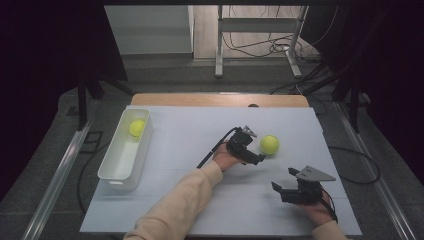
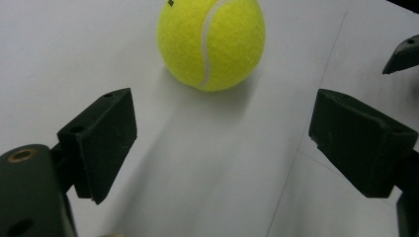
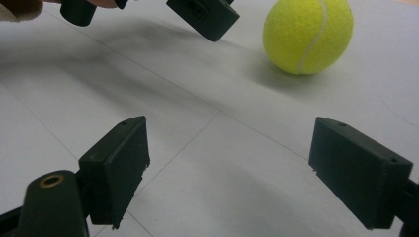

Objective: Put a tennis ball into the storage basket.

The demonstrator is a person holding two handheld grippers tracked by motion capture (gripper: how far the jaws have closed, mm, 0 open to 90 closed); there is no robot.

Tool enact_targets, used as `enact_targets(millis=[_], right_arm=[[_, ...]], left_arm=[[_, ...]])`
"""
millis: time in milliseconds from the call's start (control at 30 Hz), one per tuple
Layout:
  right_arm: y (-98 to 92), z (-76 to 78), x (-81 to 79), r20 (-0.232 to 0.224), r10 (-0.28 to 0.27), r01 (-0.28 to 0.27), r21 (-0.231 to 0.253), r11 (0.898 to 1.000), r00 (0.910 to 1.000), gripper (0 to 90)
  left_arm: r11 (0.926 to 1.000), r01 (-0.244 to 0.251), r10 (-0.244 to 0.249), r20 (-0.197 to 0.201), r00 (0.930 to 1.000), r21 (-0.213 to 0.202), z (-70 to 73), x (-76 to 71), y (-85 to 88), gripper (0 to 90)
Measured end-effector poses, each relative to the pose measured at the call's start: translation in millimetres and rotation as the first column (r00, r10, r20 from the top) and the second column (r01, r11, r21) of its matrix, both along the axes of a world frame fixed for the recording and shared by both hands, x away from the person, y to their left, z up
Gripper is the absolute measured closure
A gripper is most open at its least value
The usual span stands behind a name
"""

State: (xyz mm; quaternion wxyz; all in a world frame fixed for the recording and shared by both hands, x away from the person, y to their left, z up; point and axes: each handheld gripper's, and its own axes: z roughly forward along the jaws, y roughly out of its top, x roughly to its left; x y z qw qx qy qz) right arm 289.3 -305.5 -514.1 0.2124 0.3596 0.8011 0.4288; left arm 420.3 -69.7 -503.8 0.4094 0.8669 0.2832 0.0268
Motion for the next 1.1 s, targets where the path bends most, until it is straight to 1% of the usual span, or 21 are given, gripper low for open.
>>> enact_targets(millis=[467,600,667,967,1100], right_arm=[[-0.2,0.0,0.0,0.001,0.0,0.0,0.002,1.0,1.0,16.0],[0.0,0.0,-0.1,0.001,0.0,0.0,0.002,1.0,1.0,16.1],[0.0,0.0,-0.1,0.001,-0.002,0.002,-0.001,1.0,1.0,16.0],[0.1,-0.1,0.2,0.001,-0.001,0.001,-0.002,1.0,1.0,16.0],[0.1,-0.1,0.2,0.0,-0.002,0.002,-0.002,1.0,1.0,16.0]], left_arm=[[1.0,0.001,-0.001,-0.005,1.0,0.007,-2.6,5.5,-7.6,12.0],[0.9998,0.006,-0.006,0.0,1.0,0.019,-4.5,7.9,-9.5,12.0],[0.9999,0.001,-0.001,-0.002,1.0,0.014,-5.3,8.7,-10.8,12.0],[0.9995,0.007,-0.007,0.003,1.0,0.03,-7.6,14.9,-16.1,12.0],[0.9995,0.008,-0.008,0.003,1.0,0.031,-8.1,17.2,-20.2,12.0]])
